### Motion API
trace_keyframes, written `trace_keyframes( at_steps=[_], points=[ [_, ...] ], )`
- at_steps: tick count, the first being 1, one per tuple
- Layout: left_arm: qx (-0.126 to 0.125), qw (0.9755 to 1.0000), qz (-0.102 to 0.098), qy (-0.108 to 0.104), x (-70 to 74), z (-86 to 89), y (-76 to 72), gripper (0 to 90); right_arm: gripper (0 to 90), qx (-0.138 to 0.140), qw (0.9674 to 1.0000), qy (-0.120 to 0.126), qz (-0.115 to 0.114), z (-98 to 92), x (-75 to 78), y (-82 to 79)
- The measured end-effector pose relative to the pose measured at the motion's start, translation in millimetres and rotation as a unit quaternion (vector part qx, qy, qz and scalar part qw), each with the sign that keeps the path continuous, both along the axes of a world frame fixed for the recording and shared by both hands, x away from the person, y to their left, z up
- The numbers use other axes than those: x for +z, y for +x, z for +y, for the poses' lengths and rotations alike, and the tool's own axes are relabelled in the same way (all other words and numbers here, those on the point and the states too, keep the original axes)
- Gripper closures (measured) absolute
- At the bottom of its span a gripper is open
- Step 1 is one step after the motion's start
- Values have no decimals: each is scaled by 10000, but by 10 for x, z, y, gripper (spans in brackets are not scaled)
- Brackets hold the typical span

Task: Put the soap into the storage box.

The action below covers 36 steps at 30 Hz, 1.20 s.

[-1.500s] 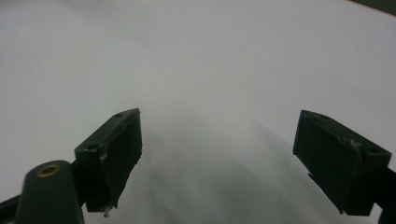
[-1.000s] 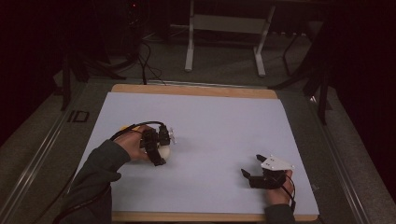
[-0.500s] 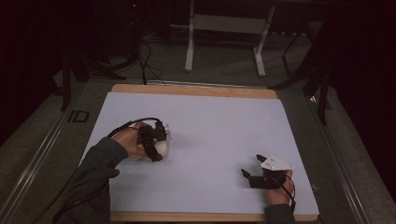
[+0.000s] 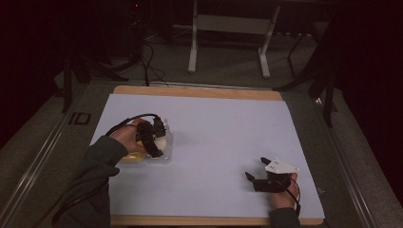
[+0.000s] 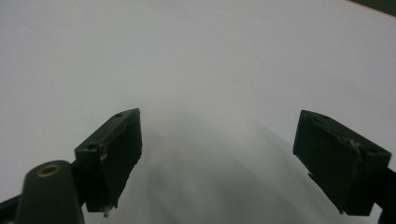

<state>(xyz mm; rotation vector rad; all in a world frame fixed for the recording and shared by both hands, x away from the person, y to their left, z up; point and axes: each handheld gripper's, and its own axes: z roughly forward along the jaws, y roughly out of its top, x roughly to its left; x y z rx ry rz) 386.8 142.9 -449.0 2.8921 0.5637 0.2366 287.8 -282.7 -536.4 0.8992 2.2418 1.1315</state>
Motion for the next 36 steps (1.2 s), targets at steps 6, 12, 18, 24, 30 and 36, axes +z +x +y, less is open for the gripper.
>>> trace_keyframes(
  at_steps=[6,12,18,24,30,36],
  points=[
    [46,10000,28,21,5,39,30,249,154,1,10000,-4,1,1,0,0],
    [129,9999,11,38,29,88,49,249,154,6,10000,-11,0,2,-1,1],
    [213,9997,23,86,39,151,71,249,154,1,10000,-5,1,1,0,0],
    [279,9996,41,73,40,217,81,249,154,1,10000,-4,-1,1,0,0],
    [343,9994,68,85,41,284,82,249,154,7,10000,-7,-4,2,0,-1],
    [422,9990,121,81,28,348,81,249,154,5,10000,-8,-7,2,0,-2]
  ],
)
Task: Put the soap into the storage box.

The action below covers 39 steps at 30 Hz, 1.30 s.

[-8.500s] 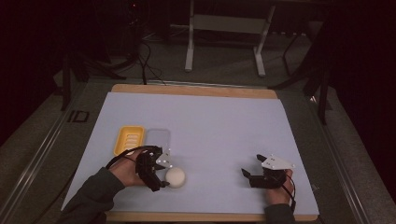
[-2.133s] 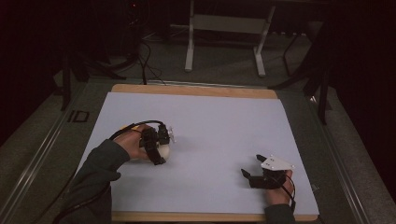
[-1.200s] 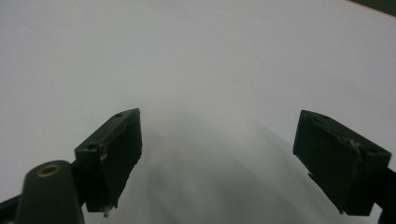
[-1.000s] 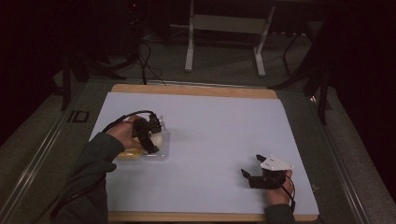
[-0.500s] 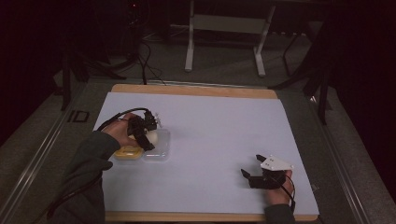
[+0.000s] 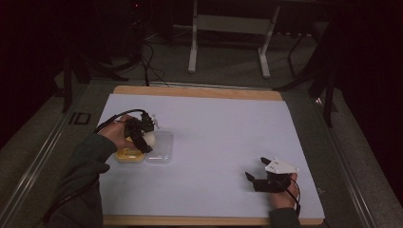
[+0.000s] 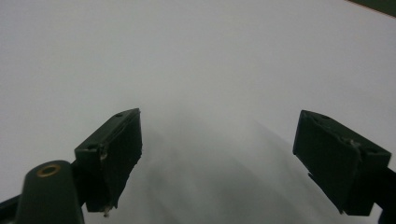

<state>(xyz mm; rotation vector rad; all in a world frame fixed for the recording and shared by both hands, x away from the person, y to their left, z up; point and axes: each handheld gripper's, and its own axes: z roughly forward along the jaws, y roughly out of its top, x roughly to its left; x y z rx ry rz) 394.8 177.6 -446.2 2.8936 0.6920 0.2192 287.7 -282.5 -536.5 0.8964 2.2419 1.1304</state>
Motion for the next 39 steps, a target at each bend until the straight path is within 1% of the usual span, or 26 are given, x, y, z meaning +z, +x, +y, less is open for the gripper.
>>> trace_keyframes(
  at_steps=[1,5,7,10,11,17,25,36,39],
  points=[
    [-12,10000,-7,1,-1,13,3,249,155,0,10000,0,0,0,0,0],
    [78,9999,36,-61,-12,69,8,249,155,4,10000,-8,-2,1,0,0],
    [78,9999,36,-61,-12,69,8,249,155,2,10000,-9,-3,2,0,0],
    [101,9999,76,-51,-27,120,7,249,154,4,10000,-9,-1,2,-1,0],
    [149,9998,83,-68,-35,134,4,249,154,3,10000,-11,-1,2,-1,0],
    [253,9996,125,-92,-62,215,1,249,155,-2,10000,-13,0,4,0,-2],
    [325,9993,169,-91,-89,302,0,249,154,-3,10000,-16,-1,4,-1,-2],
    [412,9989,227,-12,-143,380,-11,249,154,3,10000,-33,-8,8,-1,-3],
    [446,9987,242,-35,-153,398,-13,249,155,-1,10000,-36,-19,7,-1,-4]
  ],
)
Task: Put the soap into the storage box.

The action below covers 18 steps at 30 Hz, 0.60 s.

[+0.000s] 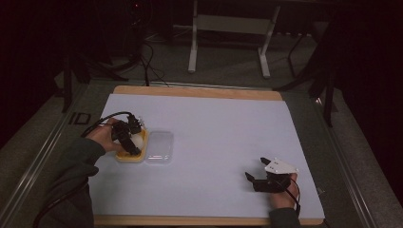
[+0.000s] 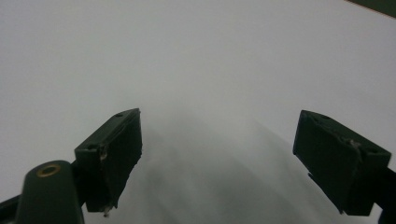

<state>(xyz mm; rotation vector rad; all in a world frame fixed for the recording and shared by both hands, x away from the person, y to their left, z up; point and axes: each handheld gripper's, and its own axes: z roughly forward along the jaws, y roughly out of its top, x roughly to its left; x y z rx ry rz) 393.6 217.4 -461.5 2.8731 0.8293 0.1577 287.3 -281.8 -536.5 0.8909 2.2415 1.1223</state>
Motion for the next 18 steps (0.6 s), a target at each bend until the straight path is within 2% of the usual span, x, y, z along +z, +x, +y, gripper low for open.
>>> trace_keyframes(
  at_steps=[18],
  points=[
    [123,9999,36,16,-112,53,35,249,155,5,10000,2,-9,-3,1,0]
  ],
)
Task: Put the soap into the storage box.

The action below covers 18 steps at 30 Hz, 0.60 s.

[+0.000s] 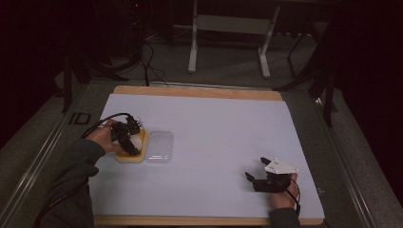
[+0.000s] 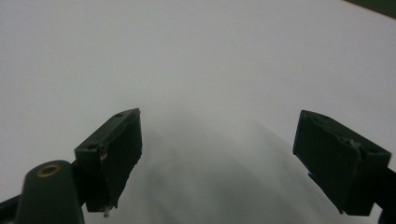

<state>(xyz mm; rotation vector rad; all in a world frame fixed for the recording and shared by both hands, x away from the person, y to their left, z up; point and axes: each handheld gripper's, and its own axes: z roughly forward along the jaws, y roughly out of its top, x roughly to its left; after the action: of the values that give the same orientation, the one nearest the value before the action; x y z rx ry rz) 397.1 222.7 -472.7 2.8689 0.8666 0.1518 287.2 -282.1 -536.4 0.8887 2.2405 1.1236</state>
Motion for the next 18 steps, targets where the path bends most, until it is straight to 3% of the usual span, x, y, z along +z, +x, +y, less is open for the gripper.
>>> trace_keyframes(
  at_steps=[18],
  points=[
    [72,9999,-11,78,-87,35,29,249,155,-2,10000,-4,-13,1,0,-1]
  ],
)
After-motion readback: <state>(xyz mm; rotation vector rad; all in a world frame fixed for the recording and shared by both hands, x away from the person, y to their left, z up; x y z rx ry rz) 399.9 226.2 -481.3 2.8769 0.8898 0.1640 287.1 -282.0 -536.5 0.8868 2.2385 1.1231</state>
